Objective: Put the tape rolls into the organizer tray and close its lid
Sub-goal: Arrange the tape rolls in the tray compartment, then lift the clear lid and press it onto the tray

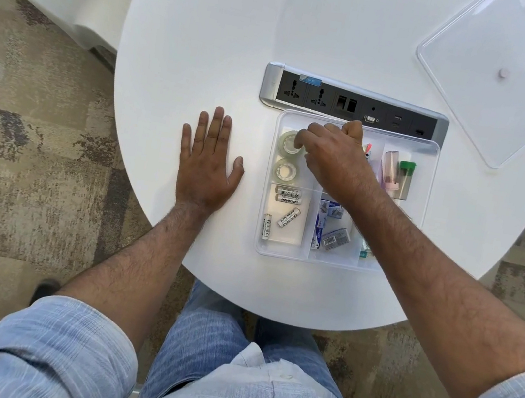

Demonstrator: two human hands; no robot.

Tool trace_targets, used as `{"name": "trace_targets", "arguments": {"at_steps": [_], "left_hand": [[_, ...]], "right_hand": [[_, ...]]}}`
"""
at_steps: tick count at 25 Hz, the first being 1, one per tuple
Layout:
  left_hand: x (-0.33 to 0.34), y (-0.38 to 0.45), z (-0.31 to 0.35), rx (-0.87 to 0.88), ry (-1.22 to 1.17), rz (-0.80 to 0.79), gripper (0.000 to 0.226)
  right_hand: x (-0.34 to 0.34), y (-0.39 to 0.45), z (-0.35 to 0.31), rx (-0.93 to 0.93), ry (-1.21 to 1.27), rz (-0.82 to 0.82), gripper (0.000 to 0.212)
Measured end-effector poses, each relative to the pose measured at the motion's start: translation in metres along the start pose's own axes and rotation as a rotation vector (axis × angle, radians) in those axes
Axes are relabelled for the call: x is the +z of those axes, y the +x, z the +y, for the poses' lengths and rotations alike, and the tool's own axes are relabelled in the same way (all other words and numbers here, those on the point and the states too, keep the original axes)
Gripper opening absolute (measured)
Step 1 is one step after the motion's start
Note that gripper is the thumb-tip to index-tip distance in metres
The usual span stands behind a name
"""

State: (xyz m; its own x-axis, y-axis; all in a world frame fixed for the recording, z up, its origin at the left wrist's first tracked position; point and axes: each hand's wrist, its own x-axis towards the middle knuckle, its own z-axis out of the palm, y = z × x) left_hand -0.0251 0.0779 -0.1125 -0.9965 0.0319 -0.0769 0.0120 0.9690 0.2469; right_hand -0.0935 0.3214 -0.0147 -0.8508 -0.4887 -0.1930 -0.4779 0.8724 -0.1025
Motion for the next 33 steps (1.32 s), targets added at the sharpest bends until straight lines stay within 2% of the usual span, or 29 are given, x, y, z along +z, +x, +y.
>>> {"name": "trace_targets", "arguments": {"at_steps": [5, 9, 14, 17, 21, 29, 33], "left_hand": [[0.0, 0.001, 0.0, 0.009, -0.002, -0.011, 0.077], [-0.005, 0.001, 0.002, 0.008, -0.004, -0.05, 0.078], [-0.024, 0.006, 0.003, -0.004, -0.102, -0.147, 0.073], [-0.041, 0.015, 0.011, 0.0, -0.179, -0.151, 0.069], [-0.062, 0.047, 0.037, 0.076, -0.216, -0.099, 0.062], [-0.082, 0.126, 0.106, 0.112, -0.236, -0.064, 0.056], [-0.083, 0.16, 0.151, 0.231, -0.22, -0.087, 0.056]], "right_hand": [[-0.001, -0.015, 0.002, 0.072, 0.062, 0.061, 0.026], [-0.003, -0.03, 0.003, 0.151, 0.122, 0.063, 0.041], [-0.004, -0.059, 0.015, 0.213, 0.218, 0.082, 0.05], [-0.003, -0.081, 0.028, 0.256, 0.256, 0.108, 0.052], [-0.001, -0.104, 0.05, 0.35, 0.285, 0.101, 0.06], [-0.007, -0.122, 0.11, 0.508, 0.343, 0.148, 0.063], [-0.008, -0.121, 0.14, 0.592, 0.408, 0.211, 0.062]]}}
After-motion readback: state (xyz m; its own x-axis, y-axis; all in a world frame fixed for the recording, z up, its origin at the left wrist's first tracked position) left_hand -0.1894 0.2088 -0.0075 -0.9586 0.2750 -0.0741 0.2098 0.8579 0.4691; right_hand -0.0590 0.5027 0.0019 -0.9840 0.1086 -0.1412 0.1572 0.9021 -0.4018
